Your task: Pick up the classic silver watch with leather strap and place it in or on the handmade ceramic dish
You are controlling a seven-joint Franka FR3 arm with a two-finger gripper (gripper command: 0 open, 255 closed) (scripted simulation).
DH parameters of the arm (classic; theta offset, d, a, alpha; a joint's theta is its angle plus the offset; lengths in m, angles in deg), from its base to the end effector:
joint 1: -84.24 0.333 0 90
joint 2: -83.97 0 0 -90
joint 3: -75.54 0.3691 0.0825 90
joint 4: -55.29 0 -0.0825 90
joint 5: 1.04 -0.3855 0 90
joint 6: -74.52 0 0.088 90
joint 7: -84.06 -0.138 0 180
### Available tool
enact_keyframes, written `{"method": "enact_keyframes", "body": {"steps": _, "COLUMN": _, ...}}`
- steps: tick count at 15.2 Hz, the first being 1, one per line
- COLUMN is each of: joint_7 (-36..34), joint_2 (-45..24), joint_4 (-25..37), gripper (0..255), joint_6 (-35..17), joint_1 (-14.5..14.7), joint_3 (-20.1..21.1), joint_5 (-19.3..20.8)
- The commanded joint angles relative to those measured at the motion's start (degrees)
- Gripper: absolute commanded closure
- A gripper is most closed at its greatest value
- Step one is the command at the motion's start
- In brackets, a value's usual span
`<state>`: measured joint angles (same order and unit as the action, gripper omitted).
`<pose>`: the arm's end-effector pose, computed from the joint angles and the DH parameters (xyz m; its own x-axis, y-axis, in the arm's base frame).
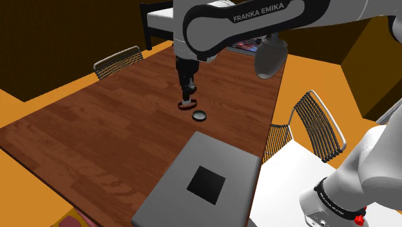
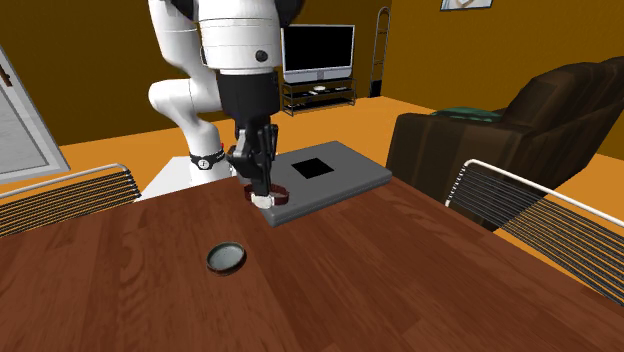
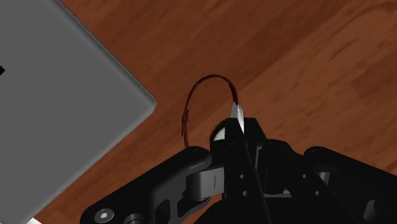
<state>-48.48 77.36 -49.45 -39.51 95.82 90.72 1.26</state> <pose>0.5465 0.2649 0.4952 -0.2587 -0.9655 -0.0290 -0.9647 0.2598 -0.0424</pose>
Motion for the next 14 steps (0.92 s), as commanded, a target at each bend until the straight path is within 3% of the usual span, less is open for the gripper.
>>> {"method": "enact_keyframes", "body": {"steps": 1, "joint_7": 2.72, "joint_2": 0.62, "joint_4": -0.58, "gripper": 255, "joint_6": -0.03, "joint_1": -1.42, "joint_3": -1.03, "joint_5": -0.44}}
{"method": "enact_keyframes", "body": {"steps": 6, "joint_7": 9.26, "joint_2": 2.65, "joint_4": -2.02, "gripper": 255, "joint_6": 0.44, "joint_1": -4.85, "joint_3": -3.78, "joint_5": -1.53}}
{"method": "enact_keyframes", "body": {"steps": 14, "joint_7": 9.00, "joint_2": 1.14, "joint_4": -6.41, "gripper": 255, "joint_6": -5.43, "joint_1": -4.79, "joint_3": -3.80, "joint_5": -1.15}}
